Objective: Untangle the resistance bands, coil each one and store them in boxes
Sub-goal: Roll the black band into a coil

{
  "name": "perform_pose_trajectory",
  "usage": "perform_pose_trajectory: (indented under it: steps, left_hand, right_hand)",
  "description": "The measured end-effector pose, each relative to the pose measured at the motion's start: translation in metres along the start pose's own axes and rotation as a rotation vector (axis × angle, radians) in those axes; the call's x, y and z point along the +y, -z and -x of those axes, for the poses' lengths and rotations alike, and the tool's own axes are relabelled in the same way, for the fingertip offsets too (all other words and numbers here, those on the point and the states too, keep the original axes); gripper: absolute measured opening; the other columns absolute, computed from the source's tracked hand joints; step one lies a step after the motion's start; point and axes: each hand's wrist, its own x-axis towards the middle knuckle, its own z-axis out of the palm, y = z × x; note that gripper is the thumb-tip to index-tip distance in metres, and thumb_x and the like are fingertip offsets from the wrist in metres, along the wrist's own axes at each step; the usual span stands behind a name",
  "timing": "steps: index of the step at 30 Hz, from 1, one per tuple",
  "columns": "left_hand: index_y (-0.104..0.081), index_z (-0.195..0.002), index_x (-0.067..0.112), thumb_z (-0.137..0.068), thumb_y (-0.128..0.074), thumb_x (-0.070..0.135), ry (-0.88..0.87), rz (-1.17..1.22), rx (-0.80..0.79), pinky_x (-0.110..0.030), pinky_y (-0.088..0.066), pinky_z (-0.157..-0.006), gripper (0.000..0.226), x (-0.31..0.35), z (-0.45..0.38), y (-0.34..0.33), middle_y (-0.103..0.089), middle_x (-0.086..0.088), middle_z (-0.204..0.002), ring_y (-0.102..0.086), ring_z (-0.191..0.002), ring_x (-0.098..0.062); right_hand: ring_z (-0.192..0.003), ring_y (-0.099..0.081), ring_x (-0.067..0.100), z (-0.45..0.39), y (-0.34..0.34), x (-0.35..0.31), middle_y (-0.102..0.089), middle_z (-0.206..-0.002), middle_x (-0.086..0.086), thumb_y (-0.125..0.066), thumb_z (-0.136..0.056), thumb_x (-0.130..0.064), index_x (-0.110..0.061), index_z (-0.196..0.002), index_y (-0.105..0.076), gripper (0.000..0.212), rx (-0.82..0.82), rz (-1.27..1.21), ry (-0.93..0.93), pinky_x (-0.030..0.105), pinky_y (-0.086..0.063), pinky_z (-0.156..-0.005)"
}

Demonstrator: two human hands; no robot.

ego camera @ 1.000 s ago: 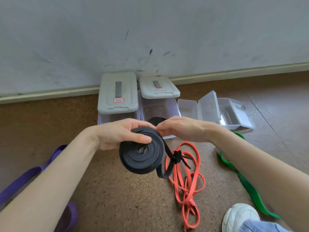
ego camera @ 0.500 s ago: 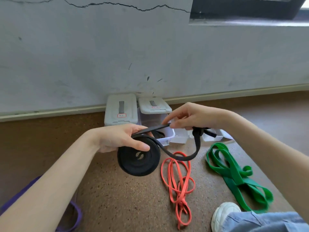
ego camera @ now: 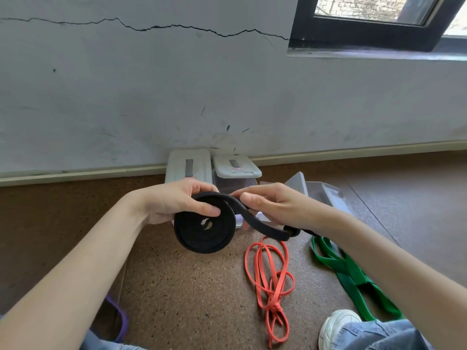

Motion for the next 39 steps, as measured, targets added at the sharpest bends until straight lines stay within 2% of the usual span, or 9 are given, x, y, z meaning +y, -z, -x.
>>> perform_pose_trajectory:
  steps: [2, 5, 10, 14, 21, 27, 32, 36, 39]
  left_hand:
    - [-0.070, -0.083, 0.028, -0.072, -0.073, 0.023, 0.019, -0.024, -0.013, -0.031, -0.053, -0.074, 0.012, 0.001, 0.000, -0.001, -0.071, -0.001, -0.087, -0.068, -0.087, -0.017]
    - [-0.071, -0.077, 0.030, -0.071, -0.073, 0.024, 0.038, -0.031, -0.038, -0.026, -0.053, -0.068, 0.009, 0.001, 0.000, -0.002, -0.071, 0.003, -0.080, -0.069, -0.079, -0.012]
    - [-0.074, -0.093, 0.021, -0.068, -0.079, 0.027, 0.042, 0.002, -0.021, -0.032, -0.054, -0.080, 0.026, -0.003, 0.002, 0.000, -0.072, -0.006, -0.095, -0.069, -0.092, -0.019]
    - [-0.075, -0.088, 0.017, -0.069, -0.077, 0.017, -0.091, 0.224, 0.112, -0.025, -0.055, -0.067, 0.019, -0.005, -0.001, 0.001, -0.073, -0.007, -0.088, -0.070, -0.081, -0.016]
    - [-0.077, -0.074, 0.016, -0.066, -0.069, 0.018, -0.161, 0.460, 0.299, -0.023, -0.055, -0.059, 0.012, -0.004, -0.008, -0.005, -0.074, -0.005, -0.079, -0.071, -0.073, -0.014]
    - [-0.068, -0.083, 0.007, -0.075, -0.066, 0.008, -0.160, 0.621, 0.450, -0.022, -0.056, -0.055, 0.008, -0.003, -0.019, -0.024, -0.072, -0.006, -0.069, -0.069, -0.062, -0.014]
    - [-0.069, -0.088, 0.007, -0.078, -0.068, 0.006, -0.150, 0.556, 0.572, -0.025, -0.057, -0.057, 0.010, -0.006, -0.026, -0.036, -0.073, -0.007, -0.074, -0.069, -0.066, -0.017]
    - [-0.067, -0.103, 0.006, -0.074, -0.071, 0.011, -0.117, 0.544, 0.528, -0.030, -0.059, -0.066, 0.029, -0.005, -0.025, -0.037, -0.072, -0.013, -0.095, -0.070, -0.084, -0.022]
    - [-0.060, -0.112, 0.014, -0.070, -0.070, 0.007, -0.074, 0.693, 0.307, -0.035, -0.059, -0.065, 0.044, -0.009, -0.020, -0.036, -0.071, -0.010, -0.105, -0.069, -0.094, -0.027]
  right_hand:
    - [-0.069, -0.063, 0.000, 0.000, -0.004, 0.002, -0.070, -0.079, -0.004, -0.054, -0.085, -0.055, -0.028, -0.113, -0.063, 0.041, 0.034, 0.159, -0.022, 0.015, -0.048, -0.063]
    - [-0.054, -0.053, 0.001, -0.002, -0.007, 0.005, -0.065, -0.066, -0.005, -0.056, -0.091, -0.024, -0.023, -0.110, -0.067, 0.023, 0.077, 0.364, -0.005, 0.017, -0.042, -0.053]
    - [-0.057, -0.051, -0.018, 0.001, 0.005, 0.003, -0.064, -0.079, -0.007, -0.051, -0.095, -0.012, -0.021, -0.128, -0.056, 0.035, 0.205, 0.508, 0.057, 0.003, -0.037, -0.053]
    - [-0.059, -0.052, -0.016, 0.003, -0.002, 0.002, -0.059, -0.075, -0.012, -0.050, -0.095, -0.012, -0.020, -0.131, -0.053, 0.037, 0.274, 0.513, 0.116, 0.005, -0.040, -0.059]
    - [-0.075, -0.063, 0.011, 0.008, -0.028, 0.008, -0.062, -0.082, -0.009, -0.046, -0.096, -0.010, -0.016, -0.104, -0.039, 0.012, 0.432, 0.274, 0.149, 0.033, -0.052, -0.074]
    - [-0.084, -0.067, 0.008, 0.008, -0.050, 0.013, -0.070, -0.093, 0.000, -0.052, -0.093, -0.011, -0.028, -0.093, -0.046, 0.018, 0.525, -0.184, 0.039, 0.030, -0.055, -0.079]
    - [-0.078, -0.071, 0.015, 0.000, -0.049, 0.017, -0.072, -0.086, 0.005, -0.069, -0.083, -0.023, -0.019, -0.093, -0.049, 0.022, 0.571, -0.383, -0.139, 0.040, -0.059, -0.073]
    - [-0.076, -0.071, 0.026, -0.004, -0.040, 0.020, -0.072, -0.087, 0.011, -0.075, -0.076, -0.014, -0.014, -0.093, -0.054, 0.027, 0.632, -0.603, -0.254, 0.049, -0.058, -0.070]
    - [-0.072, -0.071, 0.028, -0.005, -0.033, 0.021, -0.072, -0.086, 0.015, -0.073, -0.078, -0.010, -0.012, -0.096, -0.054, 0.027, 0.760, -0.638, -0.230, 0.043, -0.058, -0.061]
